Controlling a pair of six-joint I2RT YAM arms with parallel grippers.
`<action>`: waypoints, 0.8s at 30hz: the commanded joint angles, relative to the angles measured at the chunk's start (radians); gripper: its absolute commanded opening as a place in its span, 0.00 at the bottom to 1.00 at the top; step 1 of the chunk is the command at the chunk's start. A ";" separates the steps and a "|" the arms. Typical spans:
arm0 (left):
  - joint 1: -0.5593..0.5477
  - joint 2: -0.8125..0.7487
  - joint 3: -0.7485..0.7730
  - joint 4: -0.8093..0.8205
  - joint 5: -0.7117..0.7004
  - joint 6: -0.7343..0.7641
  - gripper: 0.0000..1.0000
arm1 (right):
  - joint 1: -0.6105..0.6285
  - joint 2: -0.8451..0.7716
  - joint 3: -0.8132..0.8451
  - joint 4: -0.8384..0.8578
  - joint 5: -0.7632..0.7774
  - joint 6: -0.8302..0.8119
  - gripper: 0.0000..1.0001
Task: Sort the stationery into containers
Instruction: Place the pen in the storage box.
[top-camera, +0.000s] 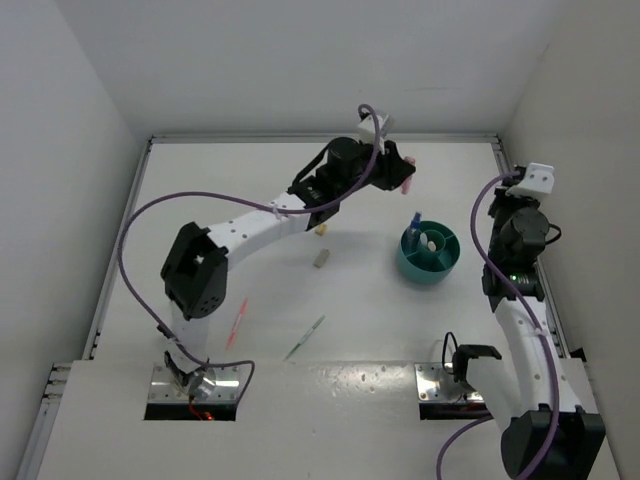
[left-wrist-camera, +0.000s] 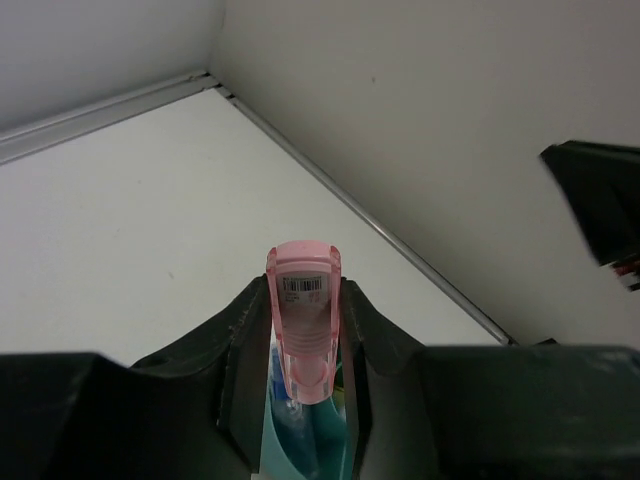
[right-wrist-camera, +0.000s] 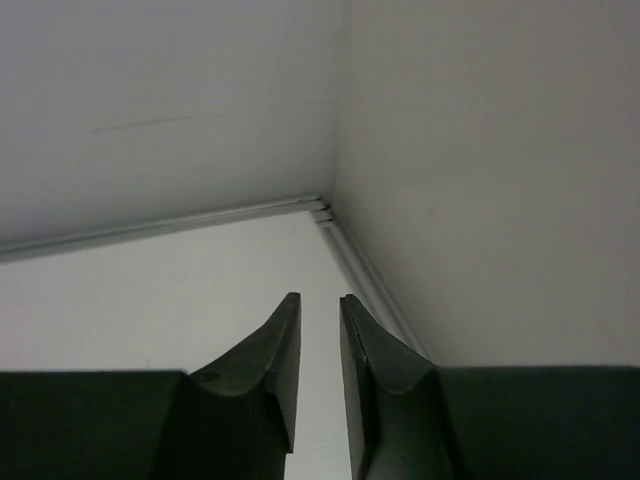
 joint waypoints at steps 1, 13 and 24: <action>-0.027 0.109 0.023 0.294 0.078 0.056 0.00 | -0.027 -0.016 -0.013 0.166 0.228 0.053 0.20; -0.059 0.458 0.302 0.476 0.152 -0.053 0.00 | -0.135 -0.045 -0.124 0.308 0.273 0.120 0.00; -0.086 0.533 0.348 0.437 0.173 -0.051 0.00 | -0.228 -0.092 -0.162 0.288 0.153 0.197 0.00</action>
